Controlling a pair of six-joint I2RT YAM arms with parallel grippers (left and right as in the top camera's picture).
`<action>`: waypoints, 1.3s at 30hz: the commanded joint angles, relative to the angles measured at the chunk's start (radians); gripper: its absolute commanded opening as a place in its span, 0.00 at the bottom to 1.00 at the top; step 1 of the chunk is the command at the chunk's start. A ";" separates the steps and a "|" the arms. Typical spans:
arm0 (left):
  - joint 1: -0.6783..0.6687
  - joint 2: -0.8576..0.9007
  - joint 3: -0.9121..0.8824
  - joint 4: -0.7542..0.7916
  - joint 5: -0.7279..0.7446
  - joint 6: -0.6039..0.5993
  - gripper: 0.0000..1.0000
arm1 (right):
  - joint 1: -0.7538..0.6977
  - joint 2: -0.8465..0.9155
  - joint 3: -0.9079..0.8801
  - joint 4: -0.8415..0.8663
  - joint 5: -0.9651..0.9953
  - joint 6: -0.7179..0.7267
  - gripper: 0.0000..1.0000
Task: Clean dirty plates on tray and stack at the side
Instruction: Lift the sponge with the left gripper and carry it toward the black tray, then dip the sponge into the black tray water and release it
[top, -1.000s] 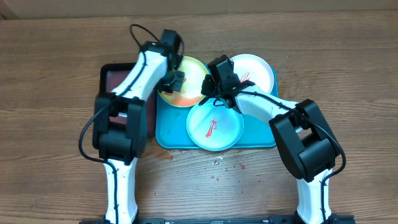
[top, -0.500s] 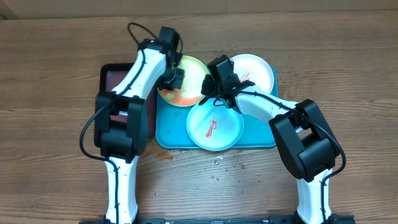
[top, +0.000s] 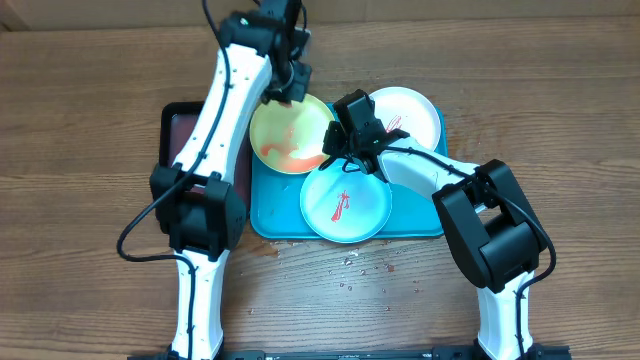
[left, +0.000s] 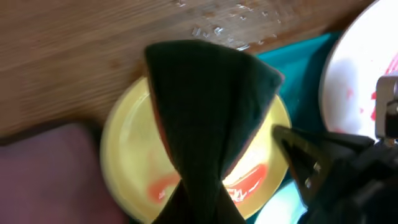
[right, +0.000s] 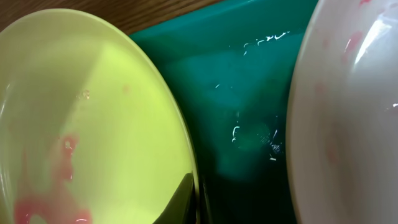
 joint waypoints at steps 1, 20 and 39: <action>0.031 -0.001 0.089 -0.073 -0.140 -0.035 0.04 | 0.011 0.008 0.018 -0.005 -0.032 -0.003 0.04; 0.298 -0.001 0.066 -0.214 -0.036 -0.035 0.04 | 0.010 0.008 0.019 -0.018 -0.047 -0.003 0.04; 0.303 -0.001 -0.299 -0.020 0.042 -0.014 0.05 | 0.010 -0.074 0.089 -0.072 0.025 -0.068 0.04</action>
